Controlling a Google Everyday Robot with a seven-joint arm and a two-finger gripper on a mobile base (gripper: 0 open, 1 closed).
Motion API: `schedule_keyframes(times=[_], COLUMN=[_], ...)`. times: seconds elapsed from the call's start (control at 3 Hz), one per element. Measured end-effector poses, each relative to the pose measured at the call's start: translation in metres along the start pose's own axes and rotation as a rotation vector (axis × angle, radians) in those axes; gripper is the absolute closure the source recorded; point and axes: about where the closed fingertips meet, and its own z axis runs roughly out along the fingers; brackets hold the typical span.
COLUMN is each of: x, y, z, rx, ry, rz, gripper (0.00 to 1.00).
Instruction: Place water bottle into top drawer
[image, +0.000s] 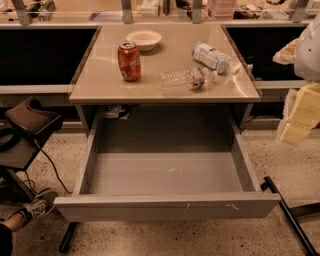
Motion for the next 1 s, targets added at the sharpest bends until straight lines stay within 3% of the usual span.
schedule_keyframes(times=[0.33, 0.67, 1.0], x=[-0.006, -0.027, -0.059], y=[-0.011, -0.036, -0.069], z=[0.008, 0.04, 0.062], rx=[-0.002, -0.044, -0.047], ry=[-0.012, -0.052, -0.102], rz=[0.0, -0.003, -0.01], gripper=[0.0, 0.0, 0.0])
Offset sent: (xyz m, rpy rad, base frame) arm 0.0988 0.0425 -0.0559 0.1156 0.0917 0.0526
